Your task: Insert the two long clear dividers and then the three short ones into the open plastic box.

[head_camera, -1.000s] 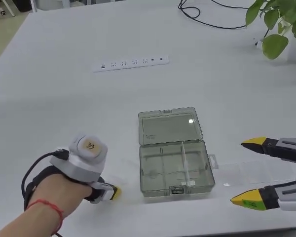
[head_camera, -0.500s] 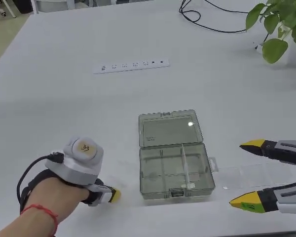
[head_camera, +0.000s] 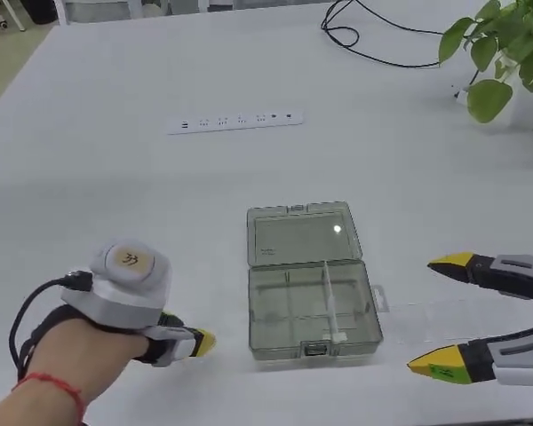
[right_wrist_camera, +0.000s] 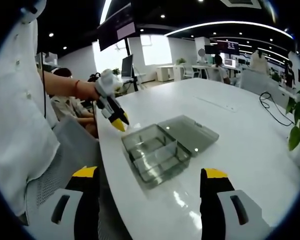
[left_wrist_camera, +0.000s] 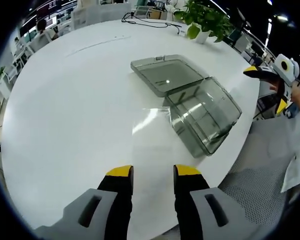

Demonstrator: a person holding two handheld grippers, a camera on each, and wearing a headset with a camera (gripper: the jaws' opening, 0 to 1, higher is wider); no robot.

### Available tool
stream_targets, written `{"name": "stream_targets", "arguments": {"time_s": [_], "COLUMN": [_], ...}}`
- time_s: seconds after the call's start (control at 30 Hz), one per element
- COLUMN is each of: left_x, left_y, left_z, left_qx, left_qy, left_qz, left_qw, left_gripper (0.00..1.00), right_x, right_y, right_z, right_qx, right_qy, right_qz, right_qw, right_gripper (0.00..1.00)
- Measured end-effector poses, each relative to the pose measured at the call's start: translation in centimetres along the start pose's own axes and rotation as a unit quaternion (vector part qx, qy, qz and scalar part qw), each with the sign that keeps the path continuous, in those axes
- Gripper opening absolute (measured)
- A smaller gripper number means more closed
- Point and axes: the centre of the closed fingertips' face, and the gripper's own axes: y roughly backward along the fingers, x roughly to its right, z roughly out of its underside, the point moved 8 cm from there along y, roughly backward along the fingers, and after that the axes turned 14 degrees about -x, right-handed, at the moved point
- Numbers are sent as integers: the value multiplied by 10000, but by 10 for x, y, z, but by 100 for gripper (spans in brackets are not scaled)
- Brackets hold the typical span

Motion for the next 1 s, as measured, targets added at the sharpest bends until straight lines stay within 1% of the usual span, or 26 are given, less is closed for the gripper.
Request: {"name": "stream_targets", "arguments": {"time_s": [0.13, 0.17, 0.23, 0.33, 0.4, 0.43, 0.47, 0.53, 0.63, 0.67, 0.7, 0.77, 0.83, 0.87, 0.97, 1.0], "left_x": [2, 3, 5, 10, 14, 15, 17, 22, 30, 32, 36, 39, 46, 49, 55, 58], "left_y": [9, 10, 15, 21, 25, 27, 28, 31, 35, 36, 38, 39, 42, 43, 44, 45], "left_z": [-3, -4, -6, -9, -12, -13, -15, -19, -26, -27, -30, -32, -36, -38, -41, -43], "left_qx": [245, 273, 383, 570, 709, 761, 820, 964, 1140, 1195, 1278, 1330, 1423, 1474, 1567, 1622], "left_qy": [122, 116, 138, 204, 255, 266, 282, 339, 372, 388, 433, 429, 427, 436, 418, 423], "left_qz": [127, 132, 176, 285, 385, 425, 466, 587, 748, 814, 909, 978, 1074, 1143, 1244, 1302], "left_qw": [9995, 9995, 9990, 9978, 9964, 9958, 9951, 9930, 9900, 9887, 9867, 9853, 9831, 9815, 9789, 9772], "left_gripper": [30, 30, 30, 30, 30, 30, 30, 30, 30, 30, 30, 30, 30, 30, 30, 30], "right_x": [-1, -1, -2, -3, -5, -5, -6, -7, -8, -8, -10, -11, -14, -14, -17, -17], "right_y": [2, 3, 4, 5, 6, 6, 6, 7, 7, 7, 6, 6, 4, 3, 0, -2], "right_z": [-4, -6, -10, -16, -22, -24, -27, -36, -46, -50, -54, -59, -69, -72, -79, -82], "right_qx": [39, 53, 139, 121, 193, 193, 146, 327, 403, 435, 468, 516, 668, 705, 773, 778], "right_qy": [-112, -138, -196, -342, -295, -331, -534, -468, -769, -757, -756, -799, -909, -964, -1089, -1178], "right_qz": [25, 36, 54, 47, 90, 89, 62, 61, 5, 24, 48, 21, -15, -20, -10, 13], "right_qw": [9999, 9999, 9997, 9993, 9993, 9992, 9984, 9984, 9962, 9962, 9960, 9955, 9936, 9928, 9910, 9900], "right_gripper": [83, 83, 82, 80, 79, 78, 77, 74, 72, 71, 70, 67, 64, 63, 57, 54]}}
